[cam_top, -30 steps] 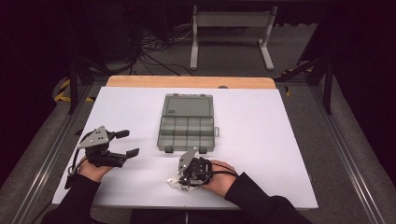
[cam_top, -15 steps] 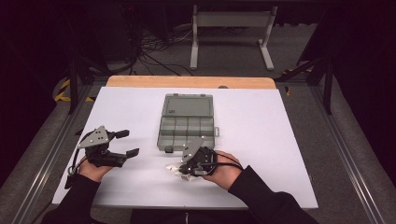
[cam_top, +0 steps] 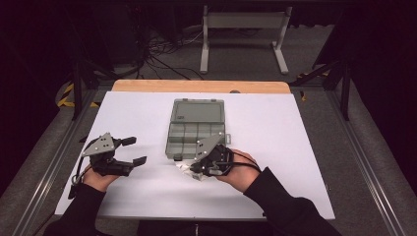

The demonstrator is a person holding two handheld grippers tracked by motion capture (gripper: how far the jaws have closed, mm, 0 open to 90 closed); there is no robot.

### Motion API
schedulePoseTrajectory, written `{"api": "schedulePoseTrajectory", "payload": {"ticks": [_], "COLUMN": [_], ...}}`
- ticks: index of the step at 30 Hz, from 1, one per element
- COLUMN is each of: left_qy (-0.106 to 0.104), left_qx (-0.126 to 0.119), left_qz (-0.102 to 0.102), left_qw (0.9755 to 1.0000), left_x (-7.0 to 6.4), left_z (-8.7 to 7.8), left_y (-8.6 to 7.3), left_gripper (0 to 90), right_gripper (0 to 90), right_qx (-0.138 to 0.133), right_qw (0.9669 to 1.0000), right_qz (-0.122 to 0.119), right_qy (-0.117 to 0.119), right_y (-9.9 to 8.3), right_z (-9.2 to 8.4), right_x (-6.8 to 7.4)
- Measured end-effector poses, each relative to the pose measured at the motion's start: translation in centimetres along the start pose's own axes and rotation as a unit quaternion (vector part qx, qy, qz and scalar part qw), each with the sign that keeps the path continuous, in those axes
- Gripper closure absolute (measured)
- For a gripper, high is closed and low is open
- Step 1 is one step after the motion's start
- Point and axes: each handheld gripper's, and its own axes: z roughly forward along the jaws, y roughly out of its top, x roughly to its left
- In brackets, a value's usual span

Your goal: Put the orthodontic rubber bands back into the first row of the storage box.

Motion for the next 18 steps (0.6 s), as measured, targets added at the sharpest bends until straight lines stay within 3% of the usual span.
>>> {"api": "schedulePoseTrajectory", "payload": {"ticks": [18], "left_qy": [-0.002], "left_qx": [0.001], "left_qz": [-0.001], "left_qw": [1.0000], "left_x": [0.0], "left_z": [0.0], "left_y": [0.0], "left_gripper": [17.8], "right_gripper": [87.4], "right_qx": [-0.012], "right_qw": [0.9993], "right_qz": [0.016], "right_qy": [-0.032], "right_y": [0.7], "right_z": [-1.6], "right_x": [-3.2]}}
